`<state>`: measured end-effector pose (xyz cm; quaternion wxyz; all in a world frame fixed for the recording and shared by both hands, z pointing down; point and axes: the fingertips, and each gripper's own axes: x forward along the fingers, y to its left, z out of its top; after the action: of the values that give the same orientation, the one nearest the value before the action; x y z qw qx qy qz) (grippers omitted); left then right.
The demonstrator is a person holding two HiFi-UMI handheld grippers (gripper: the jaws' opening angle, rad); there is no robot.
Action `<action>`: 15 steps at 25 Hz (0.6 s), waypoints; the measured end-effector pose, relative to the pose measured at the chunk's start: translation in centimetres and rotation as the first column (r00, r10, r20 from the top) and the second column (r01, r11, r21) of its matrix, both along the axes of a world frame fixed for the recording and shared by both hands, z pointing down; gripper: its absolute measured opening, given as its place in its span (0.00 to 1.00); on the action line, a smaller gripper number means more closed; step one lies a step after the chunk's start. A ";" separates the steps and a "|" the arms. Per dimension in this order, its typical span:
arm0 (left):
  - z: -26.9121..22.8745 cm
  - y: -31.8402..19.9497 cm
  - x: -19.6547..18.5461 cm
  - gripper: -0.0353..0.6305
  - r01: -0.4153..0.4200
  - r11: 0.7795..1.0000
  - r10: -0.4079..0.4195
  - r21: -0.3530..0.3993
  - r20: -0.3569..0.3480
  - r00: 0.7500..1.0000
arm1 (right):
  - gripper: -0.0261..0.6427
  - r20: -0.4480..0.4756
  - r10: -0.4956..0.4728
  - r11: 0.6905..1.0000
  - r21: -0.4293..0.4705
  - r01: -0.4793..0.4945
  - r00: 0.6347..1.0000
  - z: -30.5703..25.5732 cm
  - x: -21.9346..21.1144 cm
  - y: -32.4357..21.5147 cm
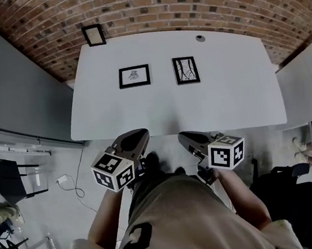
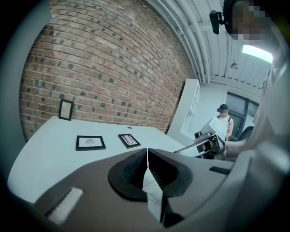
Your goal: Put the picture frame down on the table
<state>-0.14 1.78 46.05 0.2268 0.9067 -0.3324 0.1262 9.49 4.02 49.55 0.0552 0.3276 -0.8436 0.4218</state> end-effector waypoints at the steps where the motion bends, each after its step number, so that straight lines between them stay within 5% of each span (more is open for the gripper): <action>1: 0.1 0.1 -0.1 0.07 0.003 1.000 -0.003 -0.001 0.003 1.000 | 0.06 0.001 0.000 1.000 0.000 0.000 1.000 0.0 0.0 -0.1; 15: 0.6 -2.4 -3.3 0.07 0.030 0.999 -0.030 -0.015 0.001 1.000 | 0.05 -0.037 -0.010 1.000 -0.007 0.010 0.999 0.6 -2.9 -2.3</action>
<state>-3.45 -0.64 46.65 0.2351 0.8998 -0.3453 0.1257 6.54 1.70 50.17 0.0739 0.3308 -0.8428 0.4182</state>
